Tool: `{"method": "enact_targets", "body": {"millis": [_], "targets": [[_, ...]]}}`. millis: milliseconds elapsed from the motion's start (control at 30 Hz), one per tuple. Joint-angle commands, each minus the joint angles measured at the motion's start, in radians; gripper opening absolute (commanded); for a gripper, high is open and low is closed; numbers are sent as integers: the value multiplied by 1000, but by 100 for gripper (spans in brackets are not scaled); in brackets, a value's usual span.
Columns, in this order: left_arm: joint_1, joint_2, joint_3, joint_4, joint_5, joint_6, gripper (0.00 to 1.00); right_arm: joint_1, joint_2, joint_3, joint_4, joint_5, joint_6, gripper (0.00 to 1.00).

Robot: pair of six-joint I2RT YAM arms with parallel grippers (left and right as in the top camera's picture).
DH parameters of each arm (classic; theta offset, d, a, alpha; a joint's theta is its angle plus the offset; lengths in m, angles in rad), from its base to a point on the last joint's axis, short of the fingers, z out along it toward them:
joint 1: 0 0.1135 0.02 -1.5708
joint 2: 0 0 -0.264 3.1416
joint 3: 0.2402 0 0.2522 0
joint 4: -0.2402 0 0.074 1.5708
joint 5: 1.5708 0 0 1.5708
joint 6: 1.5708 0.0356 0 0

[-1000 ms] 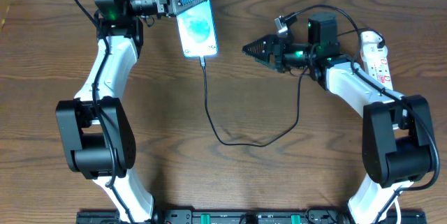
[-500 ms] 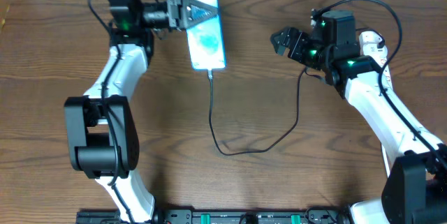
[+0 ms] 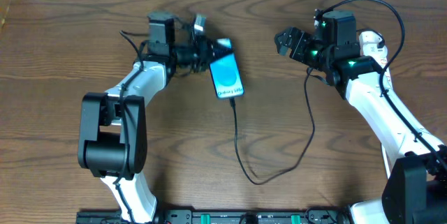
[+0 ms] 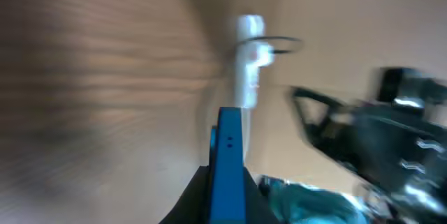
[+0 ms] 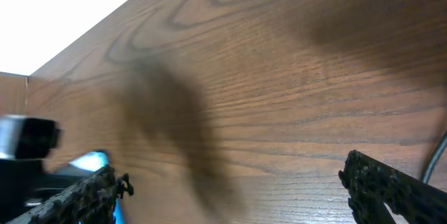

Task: Plug charger to phone and switch on socket
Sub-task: 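Lower the phone with the left gripper flat onto the table center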

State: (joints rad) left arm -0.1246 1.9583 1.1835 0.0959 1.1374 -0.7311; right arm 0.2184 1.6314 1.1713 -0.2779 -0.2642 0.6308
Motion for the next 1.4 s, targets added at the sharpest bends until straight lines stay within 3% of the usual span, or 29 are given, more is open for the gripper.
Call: {"method": "enact_targets", "body": {"millis": [0, 200, 567, 1167, 1233, 1367], "targets": [[-37, -10, 6, -132, -241, 182, 8, -1, -9, 5, -3, 12, -19, 99], [-102, -10, 6, -175, -281, 276, 8, -1, -9, 5, -3, 12, -19, 99], [-253, -2, 6, -208, -451, 274, 9, -1, -9, 5, -3, 12, -19, 99], [-286, 95, 6, -204, -450, 194, 9, -1, -9, 5, -3, 12, -19, 99], [-286, 95, 6, -204, -450, 194, 17, -1, -9, 5, -3, 12, -19, 99], [-286, 95, 6, -204, -450, 195, 22, -1, -9, 5, -4, 12, -19, 99]]}}
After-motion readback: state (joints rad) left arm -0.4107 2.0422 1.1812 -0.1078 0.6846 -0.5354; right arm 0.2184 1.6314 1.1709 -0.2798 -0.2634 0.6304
